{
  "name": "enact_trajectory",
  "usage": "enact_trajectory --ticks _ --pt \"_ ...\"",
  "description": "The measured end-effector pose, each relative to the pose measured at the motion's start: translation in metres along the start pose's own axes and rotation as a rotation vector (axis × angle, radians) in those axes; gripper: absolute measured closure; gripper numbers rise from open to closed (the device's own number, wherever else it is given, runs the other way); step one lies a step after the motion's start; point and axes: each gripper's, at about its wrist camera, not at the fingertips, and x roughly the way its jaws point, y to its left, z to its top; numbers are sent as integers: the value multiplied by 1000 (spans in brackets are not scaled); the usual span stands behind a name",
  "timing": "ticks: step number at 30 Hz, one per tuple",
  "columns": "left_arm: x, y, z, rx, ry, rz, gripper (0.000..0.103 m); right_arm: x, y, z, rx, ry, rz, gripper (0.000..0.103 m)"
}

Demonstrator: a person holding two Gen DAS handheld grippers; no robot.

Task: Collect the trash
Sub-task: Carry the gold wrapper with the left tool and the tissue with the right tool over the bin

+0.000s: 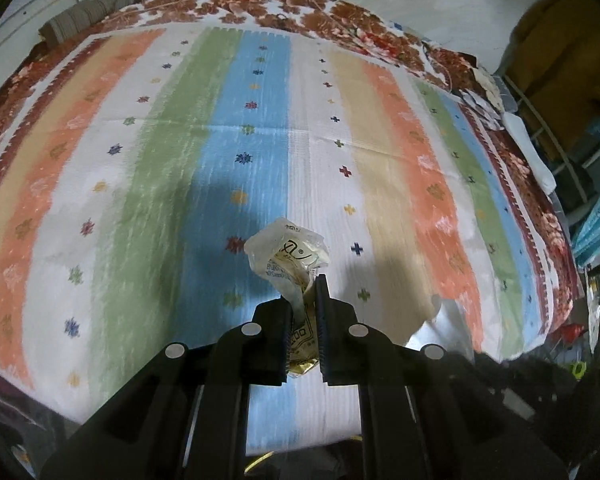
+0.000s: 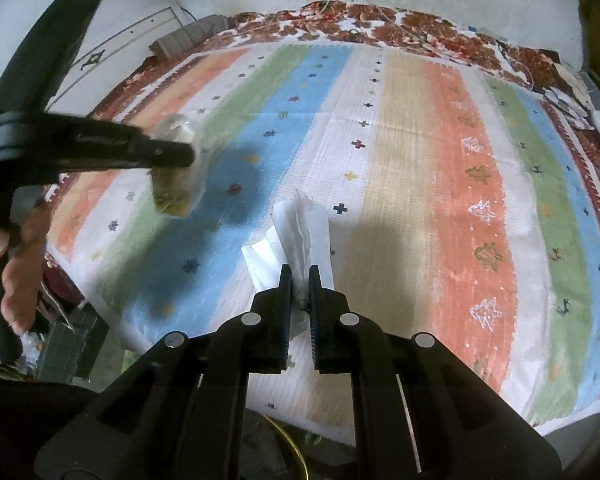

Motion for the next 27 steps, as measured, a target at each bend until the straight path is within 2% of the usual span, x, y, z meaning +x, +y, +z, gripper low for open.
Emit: enact_trajectory --ticks 4,13,27 --pt "-21 -4 -19 31 -21 9 93 -20 4 -12 15 -14 24 96" --pt "-62 -10 -57 44 -44 -29 94 -60 19 -39 -1 -70 45 96" --pt "-100 -25 -119 100 -72 -55 94 -80 35 -83 -22 -68 45 96"
